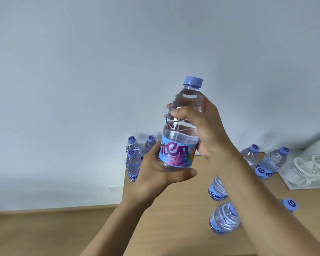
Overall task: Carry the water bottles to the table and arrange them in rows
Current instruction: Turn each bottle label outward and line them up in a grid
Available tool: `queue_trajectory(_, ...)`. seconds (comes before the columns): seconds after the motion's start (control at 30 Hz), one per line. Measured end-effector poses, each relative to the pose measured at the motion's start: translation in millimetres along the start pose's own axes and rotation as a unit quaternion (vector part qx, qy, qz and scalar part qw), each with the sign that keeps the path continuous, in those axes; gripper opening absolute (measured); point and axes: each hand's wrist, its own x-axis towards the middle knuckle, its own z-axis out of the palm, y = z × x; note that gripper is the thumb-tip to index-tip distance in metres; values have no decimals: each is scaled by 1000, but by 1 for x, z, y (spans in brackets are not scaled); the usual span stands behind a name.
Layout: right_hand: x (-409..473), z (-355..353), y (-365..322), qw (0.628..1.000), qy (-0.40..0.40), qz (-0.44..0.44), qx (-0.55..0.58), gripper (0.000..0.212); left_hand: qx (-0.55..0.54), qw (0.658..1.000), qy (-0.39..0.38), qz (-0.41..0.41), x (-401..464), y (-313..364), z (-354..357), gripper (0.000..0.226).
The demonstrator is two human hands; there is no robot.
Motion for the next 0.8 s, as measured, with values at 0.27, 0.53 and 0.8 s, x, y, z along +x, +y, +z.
queue_trajectory(0.27,3,-8,4,998,-52,19,-14,26,-17,999,-39,-16,3,-4,-8,55)
queue_trajectory(0.53,2,6,11,990,86,-25,-107,42,112,987,111,38,-1,-10,3,54)
queue_trajectory(0.8,4,6,16,997,-11,-41,-58,35,31,1000,-3,1,1,-18,-12,59)
